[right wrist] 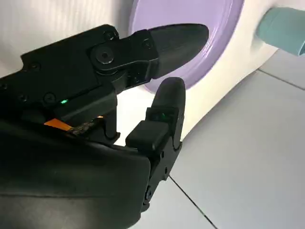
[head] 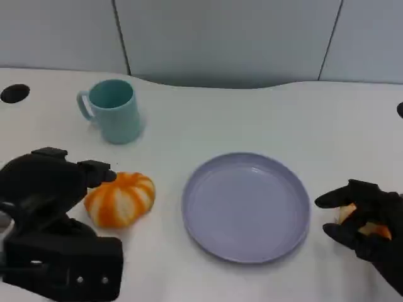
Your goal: Grasp the bread from the table and place it into the plate.
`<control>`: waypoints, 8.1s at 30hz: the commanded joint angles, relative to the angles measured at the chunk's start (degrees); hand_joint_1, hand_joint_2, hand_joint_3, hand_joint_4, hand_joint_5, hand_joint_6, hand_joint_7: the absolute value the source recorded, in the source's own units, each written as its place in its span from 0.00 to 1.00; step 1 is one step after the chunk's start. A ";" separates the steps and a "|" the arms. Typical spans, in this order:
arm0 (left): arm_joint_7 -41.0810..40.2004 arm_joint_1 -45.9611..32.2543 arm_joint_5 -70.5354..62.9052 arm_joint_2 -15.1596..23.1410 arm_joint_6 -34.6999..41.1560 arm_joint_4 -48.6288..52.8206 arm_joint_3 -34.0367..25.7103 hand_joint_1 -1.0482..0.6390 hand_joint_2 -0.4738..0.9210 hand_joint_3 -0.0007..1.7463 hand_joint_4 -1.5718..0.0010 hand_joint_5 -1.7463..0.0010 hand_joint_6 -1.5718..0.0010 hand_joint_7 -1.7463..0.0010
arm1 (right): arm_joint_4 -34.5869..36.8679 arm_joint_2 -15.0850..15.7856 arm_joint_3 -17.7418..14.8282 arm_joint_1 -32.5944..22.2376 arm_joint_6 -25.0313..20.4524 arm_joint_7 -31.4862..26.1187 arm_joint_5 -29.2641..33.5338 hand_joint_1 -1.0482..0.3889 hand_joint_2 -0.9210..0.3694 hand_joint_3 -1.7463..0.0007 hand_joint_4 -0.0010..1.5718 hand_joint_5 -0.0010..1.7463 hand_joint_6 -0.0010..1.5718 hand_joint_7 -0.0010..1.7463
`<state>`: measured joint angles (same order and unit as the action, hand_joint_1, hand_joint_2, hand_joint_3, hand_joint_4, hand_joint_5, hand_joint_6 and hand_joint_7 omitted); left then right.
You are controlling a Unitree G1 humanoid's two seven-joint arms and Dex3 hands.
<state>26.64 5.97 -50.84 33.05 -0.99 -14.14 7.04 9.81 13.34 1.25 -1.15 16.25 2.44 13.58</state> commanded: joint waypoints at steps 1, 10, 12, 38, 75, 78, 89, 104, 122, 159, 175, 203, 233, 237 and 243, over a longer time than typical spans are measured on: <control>-0.84 2.27 -1.77 1.12 -0.83 0.60 2.39 0.18 0.98 0.00 0.99 0.51 0.82 0.98 | -1.09 -0.03 -0.23 -0.92 0.63 -0.83 -0.17 0.54 0.00 0.90 0.46 0.69 0.46 0.43; 2.53 8.87 -4.96 -1.73 3.33 5.25 7.60 0.18 0.96 0.00 1.00 0.57 0.87 1.00 | -1.96 -0.24 -0.22 -1.44 0.49 -0.87 -0.28 0.53 0.00 0.89 0.45 0.70 0.46 0.44; 2.48 11.07 -5.38 -2.83 4.20 7.50 9.06 0.18 0.95 0.00 1.00 0.58 0.87 0.99 | -1.77 -0.24 -0.19 -1.45 1.01 -0.97 -0.25 0.54 0.00 0.90 0.46 0.70 0.46 0.44; 3.97 27.12 -5.94 -7.84 10.28 30.89 19.56 0.17 0.92 0.00 1.00 0.63 0.83 0.98 | -5.67 -0.85 -0.40 -3.16 -1.60 -1.04 -0.10 0.55 0.00 0.88 0.44 0.73 0.44 0.47; -5.79 29.90 1.85 -7.22 1.07 51.22 24.76 0.22 1.00 0.02 1.00 0.85 0.87 1.00 | -9.98 -0.90 -1.50 -5.19 -3.76 -1.28 -0.18 0.55 0.00 0.85 0.41 0.73 0.40 0.49; -7.43 29.85 1.26 -7.30 1.18 52.37 25.48 0.22 1.00 0.06 1.00 0.86 0.88 1.00 | -10.14 -0.92 -1.61 -5.28 -3.99 -1.04 -0.59 0.55 0.00 0.85 0.40 0.73 0.40 0.49; -17.18 30.75 2.42 -9.56 0.38 60.93 25.49 0.30 1.00 0.05 0.95 0.86 0.86 0.99 | -10.63 -0.90 -1.76 -5.56 -4.16 -1.33 -0.69 0.55 0.00 0.85 0.42 0.73 0.40 0.49; -40.97 32.31 7.41 -11.19 -13.66 75.66 22.97 0.55 0.97 0.01 0.56 0.00 0.71 0.01 | -11.40 -0.83 -2.27 -5.99 -4.62 -0.93 -1.18 0.53 0.00 0.84 0.40 0.73 0.40 0.48; -38.19 33.39 11.31 -10.74 -18.04 76.45 21.55 0.54 1.00 0.02 0.52 0.00 0.65 0.00 | -11.28 -0.86 -2.18 -5.75 -4.51 -1.30 -0.49 0.54 0.00 0.85 0.41 0.73 0.41 0.48; -37.68 28.79 14.80 -5.40 -24.35 60.49 15.60 0.55 1.00 0.02 0.49 0.00 0.63 0.00 | -10.88 -1.18 -1.99 -5.26 -5.10 -1.38 -0.07 0.54 0.00 0.85 0.41 0.73 0.41 0.47; -19.22 39.57 20.79 -14.28 -36.95 57.43 18.36 0.54 0.95 0.04 0.47 0.00 0.59 0.00 | -9.28 -1.58 -0.65 -4.64 -3.11 -2.50 0.74 0.55 0.00 0.86 0.43 0.72 0.43 0.46; -24.04 46.58 12.67 -21.29 -37.36 70.68 23.00 0.54 0.97 0.07 0.45 0.00 0.57 0.00 | -0.93 0.84 -1.79 -1.78 4.74 -1.61 -1.62 0.55 0.00 0.88 0.46 0.72 0.45 0.46; -5.90 50.05 15.46 -18.98 -40.42 72.46 25.34 0.30 0.98 0.00 0.87 0.41 0.68 0.76 | -5.00 -0.18 -1.41 -3.06 0.80 -1.41 -1.19 0.55 0.00 0.87 0.45 0.71 0.43 0.45; -5.51 50.00 15.71 -18.94 -40.33 72.27 25.30 0.30 0.99 0.00 0.87 0.42 0.67 0.79 | -5.13 -0.18 -1.39 -3.10 0.64 -1.40 -1.19 0.55 0.00 0.87 0.45 0.70 0.43 0.45; 2.08 50.67 18.54 -18.22 -40.98 69.89 24.78 0.20 0.99 0.00 1.00 0.76 0.79 0.95 | -4.11 -0.23 -1.20 -2.88 2.23 -2.17 -0.56 0.55 0.00 0.87 0.46 0.71 0.44 0.45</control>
<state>26.42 55.27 -33.60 14.05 -42.02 57.15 32.70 5.55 12.81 0.30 -3.87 17.60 0.82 12.99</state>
